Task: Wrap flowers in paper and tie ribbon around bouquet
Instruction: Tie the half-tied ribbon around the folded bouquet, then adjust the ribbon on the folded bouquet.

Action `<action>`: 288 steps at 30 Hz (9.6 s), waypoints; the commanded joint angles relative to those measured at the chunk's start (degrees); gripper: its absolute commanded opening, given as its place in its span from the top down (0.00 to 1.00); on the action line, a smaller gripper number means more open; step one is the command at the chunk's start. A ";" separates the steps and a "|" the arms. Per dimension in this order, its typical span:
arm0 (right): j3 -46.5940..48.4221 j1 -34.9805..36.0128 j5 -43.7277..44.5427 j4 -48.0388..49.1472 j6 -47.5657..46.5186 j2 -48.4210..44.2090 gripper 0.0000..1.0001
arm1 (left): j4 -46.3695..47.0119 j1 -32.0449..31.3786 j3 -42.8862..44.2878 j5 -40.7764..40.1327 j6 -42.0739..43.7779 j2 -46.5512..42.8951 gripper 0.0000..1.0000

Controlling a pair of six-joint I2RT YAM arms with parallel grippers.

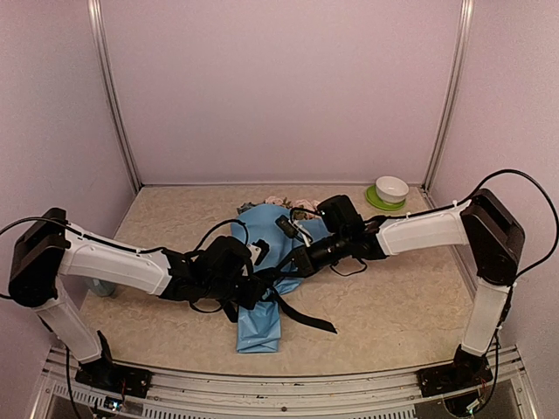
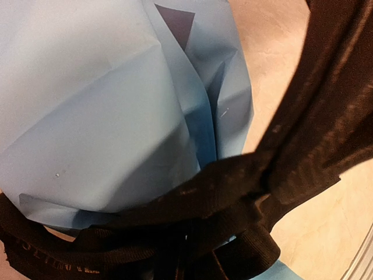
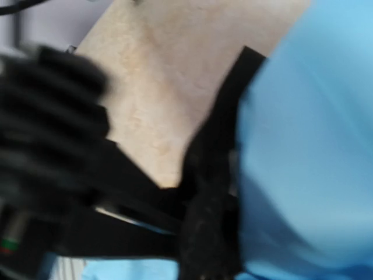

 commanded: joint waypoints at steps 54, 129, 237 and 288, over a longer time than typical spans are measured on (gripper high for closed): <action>2.82 0.68 9.18 -8.18 1.18 -3.42 0.69 | 12.74 1.84 -2.58 1.48 -0.01 4.77 0.91; 6.04 0.52 4.38 -7.96 1.57 6.14 1.00 | 6.47 0.39 -5.29 2.69 4.04 -12.77 0.45; -24.94 -13.37 20.66 -13.08 -4.45 -12.11 1.00 | 18.58 16.45 -26.94 -2.10 -14.79 -8.86 1.00; -18.46 11.90 2.84 -8.85 -6.02 -8.07 1.00 | 19.18 11.81 -23.05 -3.44 -11.31 -10.43 1.00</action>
